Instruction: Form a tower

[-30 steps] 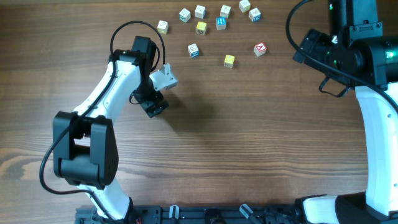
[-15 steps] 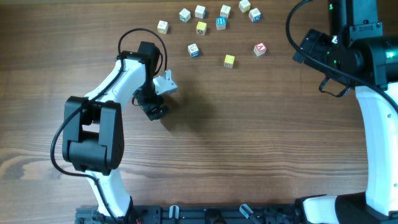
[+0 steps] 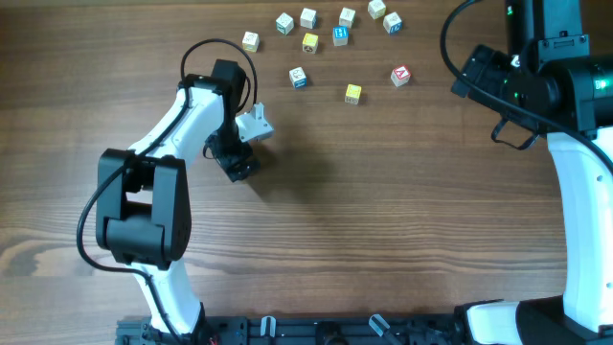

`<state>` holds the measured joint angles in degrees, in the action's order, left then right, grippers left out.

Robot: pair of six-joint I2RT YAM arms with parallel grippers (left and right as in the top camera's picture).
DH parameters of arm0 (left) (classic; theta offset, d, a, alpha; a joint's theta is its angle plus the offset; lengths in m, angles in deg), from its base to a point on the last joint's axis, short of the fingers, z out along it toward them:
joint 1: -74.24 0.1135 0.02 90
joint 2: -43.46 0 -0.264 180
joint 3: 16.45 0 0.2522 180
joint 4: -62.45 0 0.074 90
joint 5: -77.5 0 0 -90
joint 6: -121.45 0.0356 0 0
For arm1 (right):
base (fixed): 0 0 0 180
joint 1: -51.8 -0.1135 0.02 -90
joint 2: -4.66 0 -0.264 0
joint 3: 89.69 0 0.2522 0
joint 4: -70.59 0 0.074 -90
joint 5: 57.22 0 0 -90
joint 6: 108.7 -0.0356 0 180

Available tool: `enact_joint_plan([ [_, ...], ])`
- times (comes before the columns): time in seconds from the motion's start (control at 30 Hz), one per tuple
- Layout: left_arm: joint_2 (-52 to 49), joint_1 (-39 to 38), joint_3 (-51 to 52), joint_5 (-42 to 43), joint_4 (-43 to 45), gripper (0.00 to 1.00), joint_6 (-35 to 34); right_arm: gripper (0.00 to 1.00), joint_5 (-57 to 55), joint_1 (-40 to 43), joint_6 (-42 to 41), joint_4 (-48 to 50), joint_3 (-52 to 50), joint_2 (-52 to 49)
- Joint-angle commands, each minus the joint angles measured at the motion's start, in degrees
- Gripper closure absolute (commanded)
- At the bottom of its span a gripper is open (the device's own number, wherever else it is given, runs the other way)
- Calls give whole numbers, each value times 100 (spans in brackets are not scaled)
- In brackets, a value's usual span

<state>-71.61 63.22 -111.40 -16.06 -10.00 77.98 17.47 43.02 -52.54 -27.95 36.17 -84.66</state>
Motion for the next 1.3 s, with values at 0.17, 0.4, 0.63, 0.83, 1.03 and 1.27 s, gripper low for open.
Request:
enact_joint_plan([
  [0.17, 190, 26, -133, 127, 103, 4, 234, 0, -116, 28, -70, 15, -20, -61],
  [0.4, 181, 28, -133, 157, 96, 9, 278, 0, -116, 28, -68, 15, -20, -61],
  [0.63, 181, 28, -120, 160, -94, 10, 278, 0, -116, 28, -70, 15, -20, -61],
  [0.83, 181, 48, -120, 160, -87, 9, 280, 0, -116, 28, -68, 17, -20, -61],
  [1.03, 181, 101, -63, 334, 4, 0, 280, 0, -116, 28, -68, 17, -20, -61],
  [1.27, 179, 107, -42, 354, 144, 2, 280, 0, -116, 28, -70, 15, -20, -61],
])
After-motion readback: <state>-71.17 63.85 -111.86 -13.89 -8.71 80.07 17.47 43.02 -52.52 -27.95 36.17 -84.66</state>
